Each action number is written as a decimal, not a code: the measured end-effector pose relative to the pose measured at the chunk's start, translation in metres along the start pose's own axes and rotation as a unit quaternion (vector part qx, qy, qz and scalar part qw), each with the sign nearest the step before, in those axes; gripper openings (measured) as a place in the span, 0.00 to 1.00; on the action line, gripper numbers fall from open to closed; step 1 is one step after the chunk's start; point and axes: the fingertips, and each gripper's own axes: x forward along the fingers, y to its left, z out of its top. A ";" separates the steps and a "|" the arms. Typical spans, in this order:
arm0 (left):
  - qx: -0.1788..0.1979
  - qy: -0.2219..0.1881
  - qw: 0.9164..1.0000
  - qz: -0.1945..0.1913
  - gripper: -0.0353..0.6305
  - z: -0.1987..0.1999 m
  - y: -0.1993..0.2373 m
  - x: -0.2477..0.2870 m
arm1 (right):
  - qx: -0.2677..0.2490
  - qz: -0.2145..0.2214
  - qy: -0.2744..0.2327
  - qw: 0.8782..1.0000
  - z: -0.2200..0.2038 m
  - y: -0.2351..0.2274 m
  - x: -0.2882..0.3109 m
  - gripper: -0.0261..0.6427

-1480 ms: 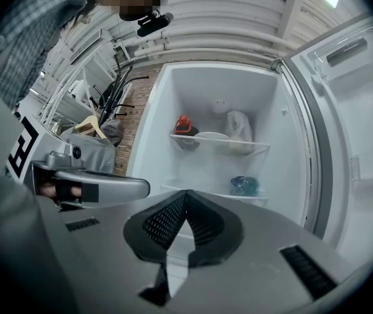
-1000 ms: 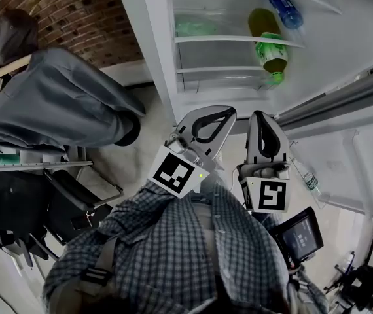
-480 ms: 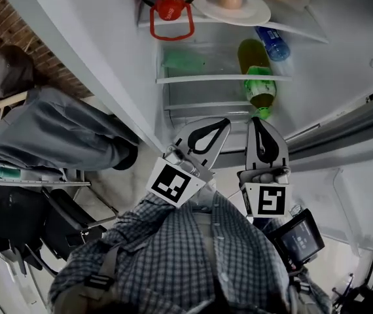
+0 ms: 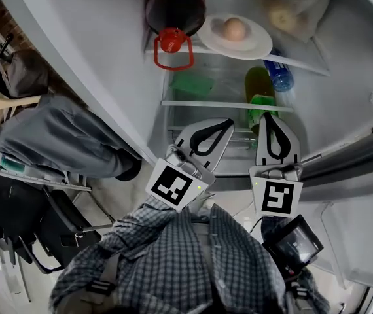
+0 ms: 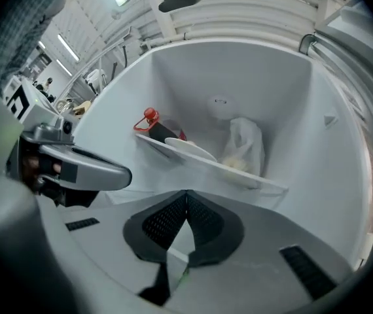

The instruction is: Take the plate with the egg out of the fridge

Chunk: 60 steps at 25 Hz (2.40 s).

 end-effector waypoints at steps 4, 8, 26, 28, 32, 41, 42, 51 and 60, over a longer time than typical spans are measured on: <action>-0.002 -0.005 1.000 0.004 0.06 0.012 0.009 0.010 | -0.036 0.009 -0.021 0.999 0.019 -0.013 0.012 0.05; 0.021 -0.003 1.000 0.003 0.06 0.018 0.016 0.017 | -0.113 0.025 -0.019 0.993 0.034 -0.013 0.021 0.05; 0.024 -0.041 0.999 0.015 0.06 0.043 0.037 0.027 | -0.382 0.045 -0.017 0.923 0.065 0.005 0.072 0.13; 0.022 -0.043 0.999 0.015 0.06 0.044 0.037 0.027 | -0.402 0.053 -0.015 0.914 0.063 0.011 0.076 0.13; 0.020 -0.045 0.999 0.018 0.06 0.045 0.039 0.025 | -0.435 0.053 -0.012 0.899 0.061 0.016 0.085 0.13; -0.004 -0.077 0.997 0.029 0.06 0.052 0.042 0.017 | -0.477 0.025 -0.018 0.878 0.063 0.014 0.086 0.11; -0.009 -0.084 0.996 0.032 0.06 0.055 0.045 0.017 | -0.478 0.024 -0.019 0.878 0.064 0.014 0.087 0.11; -0.077 -0.108 0.991 0.021 0.06 0.060 0.048 0.022 | -0.489 0.018 -0.021 0.872 0.066 0.014 0.078 0.10; -0.262 -0.165 0.950 -0.039 0.06 0.064 0.053 0.033 | -0.495 0.008 -0.016 0.869 0.063 0.007 0.066 0.10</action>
